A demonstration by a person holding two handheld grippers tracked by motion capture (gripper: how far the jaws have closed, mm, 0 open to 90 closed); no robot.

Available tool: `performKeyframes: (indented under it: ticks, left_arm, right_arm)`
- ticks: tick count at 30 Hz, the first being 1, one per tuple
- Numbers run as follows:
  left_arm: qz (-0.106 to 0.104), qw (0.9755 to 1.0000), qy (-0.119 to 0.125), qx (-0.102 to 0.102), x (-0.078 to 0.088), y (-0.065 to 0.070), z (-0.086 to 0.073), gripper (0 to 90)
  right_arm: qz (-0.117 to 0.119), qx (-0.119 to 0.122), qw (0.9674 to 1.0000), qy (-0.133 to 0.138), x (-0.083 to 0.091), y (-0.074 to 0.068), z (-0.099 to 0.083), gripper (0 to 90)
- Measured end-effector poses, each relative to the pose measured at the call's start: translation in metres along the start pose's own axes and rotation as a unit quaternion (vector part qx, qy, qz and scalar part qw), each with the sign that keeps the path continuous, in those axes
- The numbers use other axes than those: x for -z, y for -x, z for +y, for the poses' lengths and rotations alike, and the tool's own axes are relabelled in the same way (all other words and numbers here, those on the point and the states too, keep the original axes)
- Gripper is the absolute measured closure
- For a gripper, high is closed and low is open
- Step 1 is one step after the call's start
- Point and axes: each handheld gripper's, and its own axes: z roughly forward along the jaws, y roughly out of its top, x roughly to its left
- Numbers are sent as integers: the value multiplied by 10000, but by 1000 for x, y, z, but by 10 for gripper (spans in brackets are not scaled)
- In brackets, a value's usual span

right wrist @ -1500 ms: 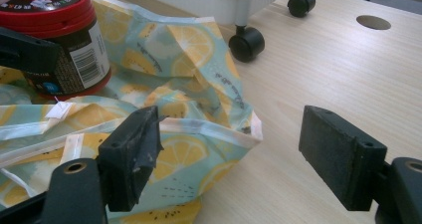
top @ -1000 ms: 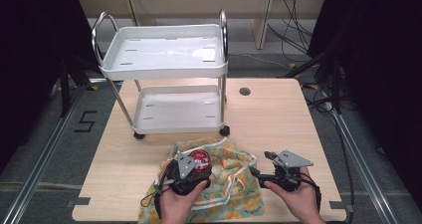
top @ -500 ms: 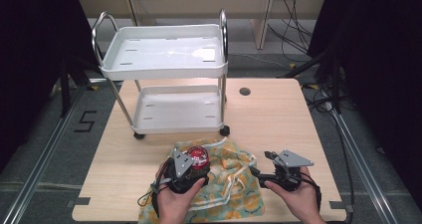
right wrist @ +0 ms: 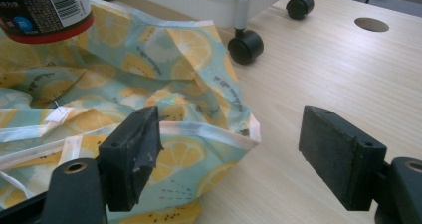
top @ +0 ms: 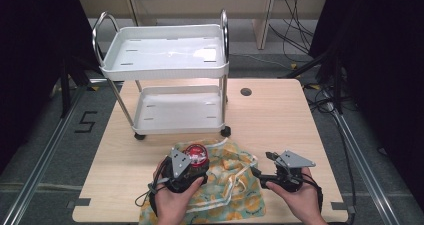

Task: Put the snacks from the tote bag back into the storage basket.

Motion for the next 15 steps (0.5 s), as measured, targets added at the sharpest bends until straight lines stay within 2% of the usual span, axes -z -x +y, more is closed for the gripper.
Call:
performKeyframes:
  ticks: [1, 4, 5, 6, 7, 8, 9, 10, 13, 14, 15]
  left_arm:
    - [7, 10000, 10, -54, 0, -1, 0, 254]
    - [-26, 10000, 85, -24, 0, -1, 1, 254]
    - [-29, 9999, 118, 67, 0, 0, 1, 254]
    - [-6, 9999, 117, -13, 0, -1, 2, 254]
    - [-32, 9999, 110, 6, 1, -1, 2, 254]
    - [-52, 9999, 121, 2, 1, -1, 2, 254]
    - [-48, 9999, 143, 33, 1, 0, 2, 254]
    - [-50, 9999, 148, 25, 2, -1, 2, 254]
    - [-50, 9998, 187, 48, 3, -1, 3, 254]
    - [-40, 9998, 195, 45, 3, -1, 3, 254]
    - [-51, 9998, 203, 56, 3, -1, 4, 255]
  right_arm:
    - [-3, 53, 10000, 31, 0, 1, 0, 254]
    - [12, 1, 10000, -1, -1, 1, 0, 255]
    - [-23, -3, 10000, 4, 0, 1, 0, 255]
    - [-51, 84, 9999, 65, -1, 1, 0, 255]
    - [-33, -9, 10000, 0, 0, -1, 0, 255]
    - [7, 23, 10000, 69, 0, 0, 0, 255]
    - [-29, -53, 10000, 50, 1, -2, 0, 255]
    - [-27, 21, 10000, 52, 0, 1, 1, 256]
    - [7, 10, 10000, 54, 0, 1, 1, 256]
    - [-3, -133, 9999, 13, 1, -2, 0, 256]
    - [7, -76, 10000, 26, 1, -1, 0, 256]
